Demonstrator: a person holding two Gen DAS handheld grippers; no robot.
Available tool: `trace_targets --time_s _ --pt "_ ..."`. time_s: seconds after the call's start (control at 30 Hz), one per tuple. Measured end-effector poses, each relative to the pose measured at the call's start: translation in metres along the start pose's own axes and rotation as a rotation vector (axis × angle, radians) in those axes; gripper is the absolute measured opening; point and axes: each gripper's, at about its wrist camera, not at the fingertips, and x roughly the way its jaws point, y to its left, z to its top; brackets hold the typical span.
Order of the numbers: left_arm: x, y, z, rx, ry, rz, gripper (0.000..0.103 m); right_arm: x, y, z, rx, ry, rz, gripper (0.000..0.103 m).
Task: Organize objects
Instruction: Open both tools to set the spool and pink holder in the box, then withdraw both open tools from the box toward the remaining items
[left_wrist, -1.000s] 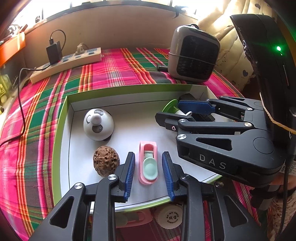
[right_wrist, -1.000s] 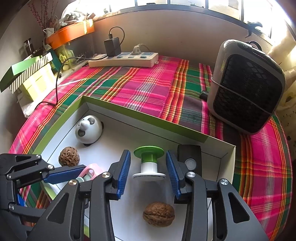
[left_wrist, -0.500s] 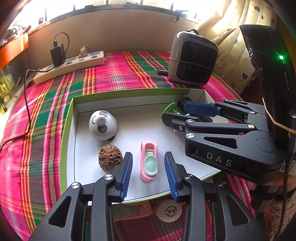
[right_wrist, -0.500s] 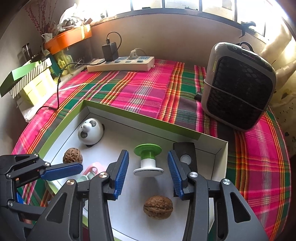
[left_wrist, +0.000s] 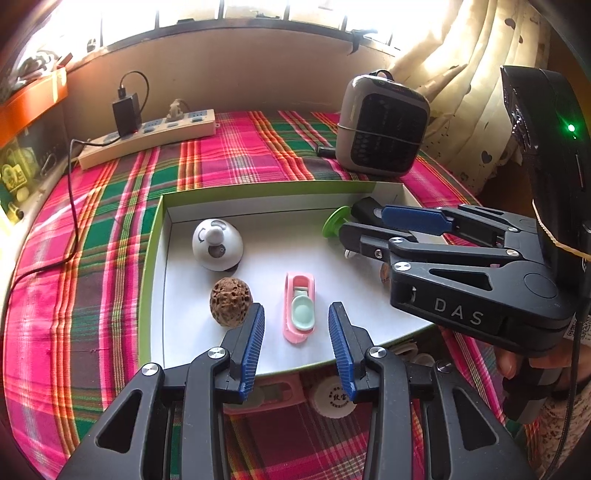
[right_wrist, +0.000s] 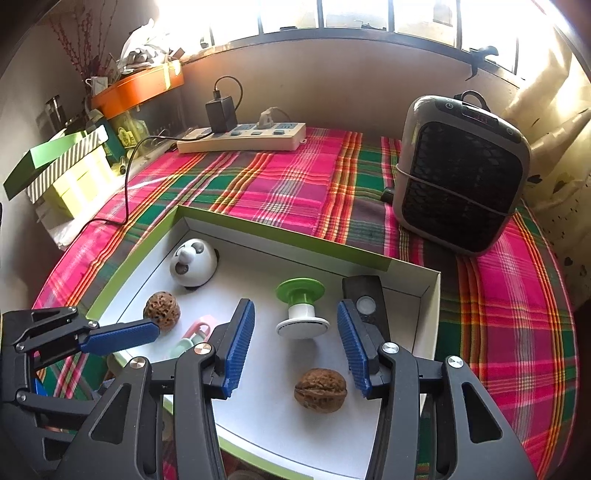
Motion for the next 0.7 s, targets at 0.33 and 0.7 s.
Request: trace_targets --time_s 0.33,0.7 --pt "-0.018 0.004 -0.01 -0.014 -0.03 0.012 0.034 -0.021 0.001 -0.012 0.008 -0.027 -0.017 0.048" --pt "-0.038 0.019 -0.026 -0.069 -0.062 0.022 0.035 -0.049 0.005 -0.031 0.029 -0.061 -0.032 0.048"
